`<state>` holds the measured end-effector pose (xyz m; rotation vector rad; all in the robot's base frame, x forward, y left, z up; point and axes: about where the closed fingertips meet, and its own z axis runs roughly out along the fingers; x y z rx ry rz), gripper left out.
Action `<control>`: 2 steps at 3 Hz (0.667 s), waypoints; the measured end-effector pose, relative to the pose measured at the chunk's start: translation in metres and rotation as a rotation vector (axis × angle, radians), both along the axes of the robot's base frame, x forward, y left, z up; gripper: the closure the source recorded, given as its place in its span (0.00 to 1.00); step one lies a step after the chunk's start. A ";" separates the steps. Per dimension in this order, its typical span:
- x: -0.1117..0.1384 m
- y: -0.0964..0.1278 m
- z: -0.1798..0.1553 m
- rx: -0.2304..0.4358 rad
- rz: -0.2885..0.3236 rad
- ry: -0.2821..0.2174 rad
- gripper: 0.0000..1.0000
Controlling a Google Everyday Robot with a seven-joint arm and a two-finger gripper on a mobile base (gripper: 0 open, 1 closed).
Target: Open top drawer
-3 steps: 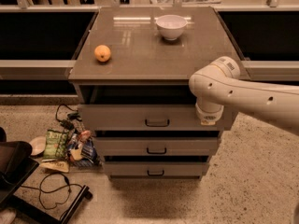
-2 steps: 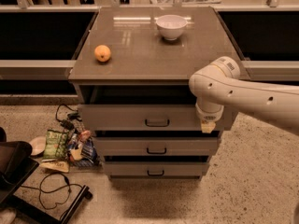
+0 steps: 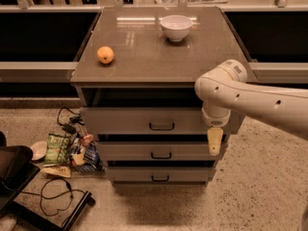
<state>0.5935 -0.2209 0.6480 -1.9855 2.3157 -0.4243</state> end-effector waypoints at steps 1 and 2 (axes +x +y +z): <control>0.026 0.008 0.022 0.004 0.036 -0.029 0.00; 0.028 0.008 0.024 0.006 0.035 -0.034 0.00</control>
Offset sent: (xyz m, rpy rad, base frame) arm 0.0559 0.0165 0.0500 0.0161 -0.0686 0.0622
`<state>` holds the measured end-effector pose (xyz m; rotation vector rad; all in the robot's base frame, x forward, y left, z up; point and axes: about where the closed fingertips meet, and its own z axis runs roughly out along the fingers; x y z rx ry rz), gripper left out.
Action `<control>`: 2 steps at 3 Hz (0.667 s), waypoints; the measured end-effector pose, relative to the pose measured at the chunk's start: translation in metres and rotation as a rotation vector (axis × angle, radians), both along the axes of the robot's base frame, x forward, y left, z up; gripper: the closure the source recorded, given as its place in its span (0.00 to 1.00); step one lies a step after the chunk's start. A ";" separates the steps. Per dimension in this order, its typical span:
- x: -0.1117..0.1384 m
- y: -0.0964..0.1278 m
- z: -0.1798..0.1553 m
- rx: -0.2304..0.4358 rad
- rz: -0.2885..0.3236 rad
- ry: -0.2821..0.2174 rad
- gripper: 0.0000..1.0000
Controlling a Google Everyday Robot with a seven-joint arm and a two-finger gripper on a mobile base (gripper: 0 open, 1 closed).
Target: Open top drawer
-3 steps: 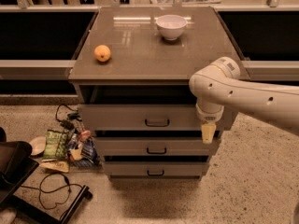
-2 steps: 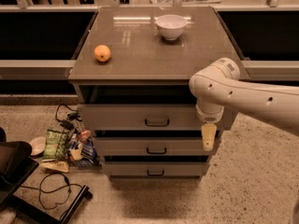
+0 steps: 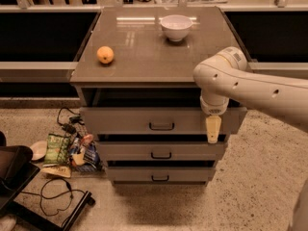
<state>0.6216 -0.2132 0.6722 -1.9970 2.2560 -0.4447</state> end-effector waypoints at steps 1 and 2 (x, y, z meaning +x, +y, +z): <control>-0.019 -0.007 -0.012 0.013 -0.034 0.041 0.19; -0.051 -0.021 -0.025 0.024 -0.109 0.114 0.42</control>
Offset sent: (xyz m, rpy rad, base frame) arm -0.1057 -0.0416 -0.0413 0.0430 0.2415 -0.2386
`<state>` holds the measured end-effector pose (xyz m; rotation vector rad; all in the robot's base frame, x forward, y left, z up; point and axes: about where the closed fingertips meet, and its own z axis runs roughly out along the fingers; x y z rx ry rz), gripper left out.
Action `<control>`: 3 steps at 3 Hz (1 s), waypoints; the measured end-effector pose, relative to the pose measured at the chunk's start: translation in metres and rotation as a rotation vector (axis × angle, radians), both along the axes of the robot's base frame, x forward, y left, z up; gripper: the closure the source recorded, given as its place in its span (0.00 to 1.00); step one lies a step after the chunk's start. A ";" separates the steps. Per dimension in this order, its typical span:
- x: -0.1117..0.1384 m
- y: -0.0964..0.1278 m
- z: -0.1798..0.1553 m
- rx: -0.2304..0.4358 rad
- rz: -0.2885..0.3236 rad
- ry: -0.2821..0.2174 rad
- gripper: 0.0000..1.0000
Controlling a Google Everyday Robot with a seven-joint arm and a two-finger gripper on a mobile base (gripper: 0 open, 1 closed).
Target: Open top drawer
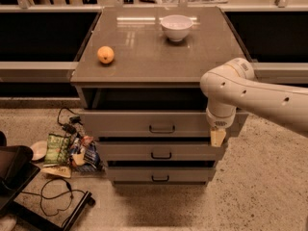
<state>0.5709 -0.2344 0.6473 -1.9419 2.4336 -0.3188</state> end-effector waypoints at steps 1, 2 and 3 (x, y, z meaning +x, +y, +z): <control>0.001 0.000 0.001 0.000 0.000 0.000 0.66; 0.001 0.000 0.003 0.000 0.000 0.000 0.89; -0.013 -0.002 0.010 -0.010 -0.033 -0.002 1.00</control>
Offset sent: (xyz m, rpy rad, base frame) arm -0.1545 -0.0301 0.0665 -0.0937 0.0409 -0.3328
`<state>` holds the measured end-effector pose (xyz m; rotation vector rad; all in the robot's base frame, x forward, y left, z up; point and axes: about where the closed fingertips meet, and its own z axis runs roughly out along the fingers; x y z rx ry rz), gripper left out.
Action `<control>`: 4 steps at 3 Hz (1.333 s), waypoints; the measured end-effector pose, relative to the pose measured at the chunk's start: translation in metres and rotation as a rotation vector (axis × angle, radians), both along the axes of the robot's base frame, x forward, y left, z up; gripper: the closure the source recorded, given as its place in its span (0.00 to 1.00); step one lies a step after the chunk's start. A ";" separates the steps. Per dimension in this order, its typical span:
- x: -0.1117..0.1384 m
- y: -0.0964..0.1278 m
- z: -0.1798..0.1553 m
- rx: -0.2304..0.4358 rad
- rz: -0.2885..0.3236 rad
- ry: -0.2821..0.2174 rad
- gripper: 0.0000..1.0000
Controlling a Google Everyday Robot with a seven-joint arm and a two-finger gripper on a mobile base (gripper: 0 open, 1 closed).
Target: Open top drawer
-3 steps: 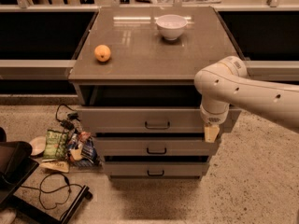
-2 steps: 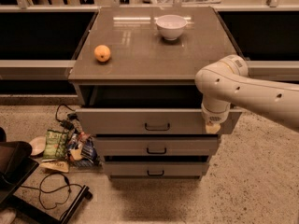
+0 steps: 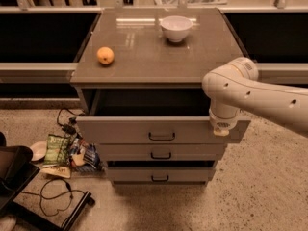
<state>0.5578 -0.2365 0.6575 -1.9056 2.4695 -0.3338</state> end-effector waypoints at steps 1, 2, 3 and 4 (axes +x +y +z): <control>0.001 0.001 0.003 0.000 0.000 0.000 0.81; 0.001 0.001 0.009 0.000 0.000 0.000 0.50; 0.001 0.001 0.009 0.000 0.000 0.000 0.27; 0.001 0.000 0.009 0.000 0.000 0.000 0.04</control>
Offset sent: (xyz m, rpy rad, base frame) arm 0.0013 0.0006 0.0017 0.0000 0.0000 0.0000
